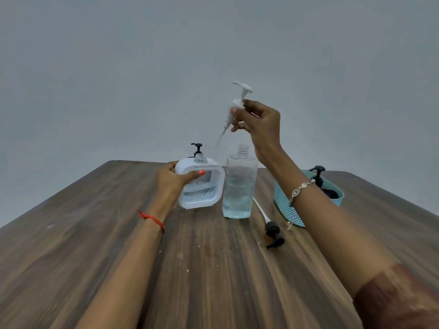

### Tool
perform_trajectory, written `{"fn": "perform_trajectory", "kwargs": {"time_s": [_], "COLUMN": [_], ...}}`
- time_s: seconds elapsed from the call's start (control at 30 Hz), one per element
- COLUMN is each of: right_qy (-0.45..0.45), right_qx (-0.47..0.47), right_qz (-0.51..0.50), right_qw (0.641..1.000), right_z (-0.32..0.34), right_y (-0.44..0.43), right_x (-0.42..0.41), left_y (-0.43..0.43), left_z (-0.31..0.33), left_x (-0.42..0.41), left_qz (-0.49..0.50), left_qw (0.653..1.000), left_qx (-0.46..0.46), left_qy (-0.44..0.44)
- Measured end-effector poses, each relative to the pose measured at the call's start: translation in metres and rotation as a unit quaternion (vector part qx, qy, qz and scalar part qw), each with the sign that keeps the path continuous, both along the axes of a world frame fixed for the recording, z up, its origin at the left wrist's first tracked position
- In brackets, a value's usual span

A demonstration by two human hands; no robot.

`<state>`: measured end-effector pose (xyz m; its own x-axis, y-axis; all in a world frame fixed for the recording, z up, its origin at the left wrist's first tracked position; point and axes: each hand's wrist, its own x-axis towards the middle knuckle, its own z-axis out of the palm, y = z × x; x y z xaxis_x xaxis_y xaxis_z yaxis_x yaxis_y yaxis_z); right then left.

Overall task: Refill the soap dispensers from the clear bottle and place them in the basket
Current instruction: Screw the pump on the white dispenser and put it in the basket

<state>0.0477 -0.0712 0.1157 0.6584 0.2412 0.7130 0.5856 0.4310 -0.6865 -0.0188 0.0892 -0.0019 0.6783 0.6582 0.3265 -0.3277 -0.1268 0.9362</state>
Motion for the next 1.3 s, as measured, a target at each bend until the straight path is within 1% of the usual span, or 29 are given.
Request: {"fn": "perform_trajectory", "kwargs": {"time_s": [0.1, 0.2, 0.3, 0.37, 0.43, 0.5, 0.57, 0.63, 0.73, 0.83, 0.9, 1.03, 1.2, 1.3], "right_qy": [-0.001, 0.0, 0.008, -0.007, -0.019, -0.011, 0.002, -0.004, 0.0, 0.033, 0.058, 0.096, 0.066, 0.053], "right_qx": [-0.006, -0.037, -0.072, -0.127, -0.2, -0.238, -0.234, -0.229, -0.196, -0.143, -0.136, -0.171, -0.177, -0.258], "right_qz": [-0.012, -0.031, -0.025, -0.025, -0.043, -0.06, -0.068, -0.088, -0.093, -0.088, -0.076, -0.033, -0.05, -0.013], "right_qw": [1.0, 0.999, 0.997, 0.992, 0.979, 0.969, 0.97, 0.969, 0.976, 0.985, 0.986, 0.98, 0.981, 0.965], "right_z": [0.002, -0.006, -0.016, -0.026, -0.037, -0.049, -0.057, -0.06, -0.063, -0.067, -0.068, -0.065, -0.062, -0.06], "right_y": [0.001, 0.003, 0.003, 0.003, 0.004, 0.005, 0.006, 0.005, 0.002, -0.004, -0.005, -0.003, -0.005, -0.004], "right_x": [-0.004, -0.008, -0.009, -0.012, -0.015, -0.017, -0.018, -0.019, -0.02, -0.017, -0.017, -0.017, -0.017, -0.018], "left_y": [-0.01, -0.017, -0.022, -0.026, -0.029, -0.031, -0.031, -0.032, -0.033, -0.032, -0.034, -0.04, -0.039, -0.039], "left_z": [0.003, 0.003, 0.003, 0.004, 0.005, 0.006, 0.006, 0.005, 0.002, 0.002, 0.003, 0.004, 0.004, 0.004], "left_x": [-0.003, -0.009, -0.015, -0.018, -0.022, -0.024, -0.024, -0.023, -0.022, -0.021, -0.02, -0.019, -0.021, -0.022], "left_qz": [-0.015, -0.025, -0.032, -0.039, -0.048, -0.059, -0.07, -0.068, -0.058, -0.055, -0.059, -0.061, -0.065, -0.071], "left_qw": [1.0, 1.0, 0.999, 0.999, 0.999, 0.998, 0.997, 0.997, 0.998, 0.998, 0.998, 0.998, 0.997, 0.997], "left_qx": [0.007, 0.009, 0.009, 0.006, 0.006, 0.004, 0.006, 0.011, -0.007, -0.035, -0.032, -0.025, -0.032, -0.027], "left_qy": [0.01, 0.009, 0.009, 0.002, -0.009, -0.015, -0.019, -0.015, -0.012, -0.015, -0.016, -0.022, -0.025, -0.026]}}
